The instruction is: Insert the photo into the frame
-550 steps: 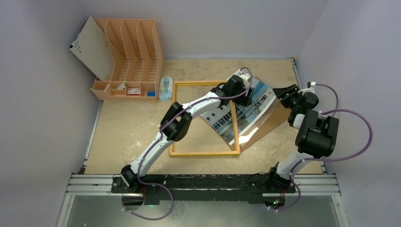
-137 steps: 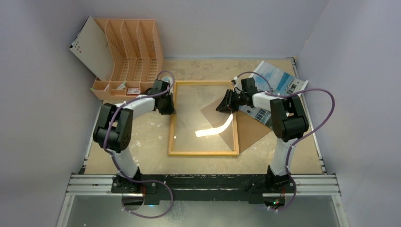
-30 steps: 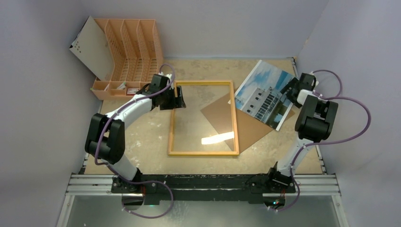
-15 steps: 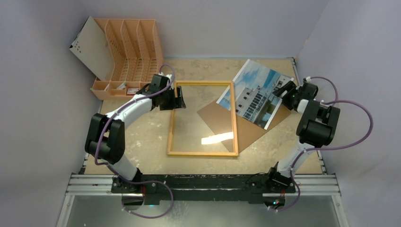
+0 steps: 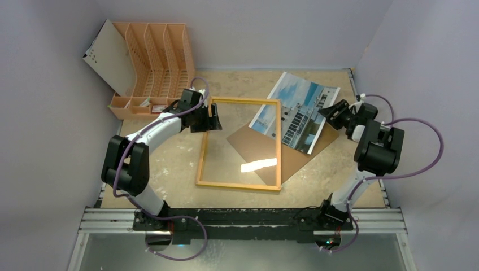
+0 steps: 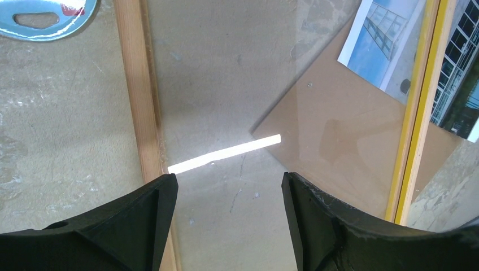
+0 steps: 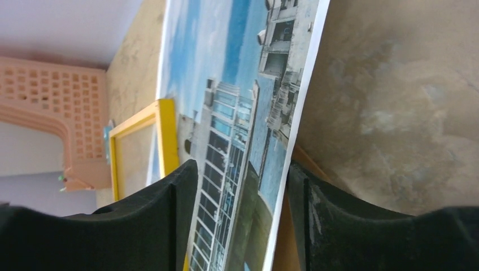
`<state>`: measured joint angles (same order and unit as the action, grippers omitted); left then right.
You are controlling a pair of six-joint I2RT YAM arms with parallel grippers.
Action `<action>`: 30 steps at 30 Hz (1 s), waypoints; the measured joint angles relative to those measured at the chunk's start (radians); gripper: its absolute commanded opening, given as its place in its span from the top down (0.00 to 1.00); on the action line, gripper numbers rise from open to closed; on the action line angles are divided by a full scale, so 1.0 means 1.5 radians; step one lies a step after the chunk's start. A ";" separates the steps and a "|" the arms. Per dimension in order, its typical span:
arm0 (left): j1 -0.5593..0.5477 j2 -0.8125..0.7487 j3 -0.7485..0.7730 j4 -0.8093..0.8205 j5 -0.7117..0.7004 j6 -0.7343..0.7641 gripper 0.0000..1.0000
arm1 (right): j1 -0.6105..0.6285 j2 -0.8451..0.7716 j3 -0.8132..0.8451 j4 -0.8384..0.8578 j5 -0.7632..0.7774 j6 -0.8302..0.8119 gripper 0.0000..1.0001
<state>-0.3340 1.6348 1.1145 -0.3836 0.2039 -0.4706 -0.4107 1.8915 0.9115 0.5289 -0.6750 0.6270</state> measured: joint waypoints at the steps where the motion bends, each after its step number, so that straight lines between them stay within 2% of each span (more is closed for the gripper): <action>1: 0.000 0.000 0.000 0.000 0.001 0.000 0.28 | 0.000 0.000 -0.001 0.011 -0.012 0.003 0.46; 9: 0.000 0.000 0.000 0.000 0.002 0.000 0.28 | 0.003 0.024 -0.001 0.067 -0.071 0.019 0.54; 14: 0.000 0.000 0.006 -0.007 0.001 0.001 0.28 | 0.012 0.047 0.002 0.051 -0.068 0.013 0.85; 17: 0.000 0.000 0.020 -0.018 -0.004 0.002 0.28 | 0.021 0.040 0.007 0.029 -0.055 0.001 0.99; 21: 0.000 0.000 0.044 -0.031 -0.021 0.007 0.28 | 0.033 -0.005 0.017 -0.043 0.004 -0.025 1.00; 30: 0.003 0.000 0.076 -0.062 -0.067 0.007 0.27 | 0.042 -0.207 0.103 -0.240 0.199 -0.089 1.00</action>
<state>-0.3294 1.6348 1.2289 -0.4763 0.1028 -0.4595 -0.3470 1.5810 1.0664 0.1696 -0.3759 0.4934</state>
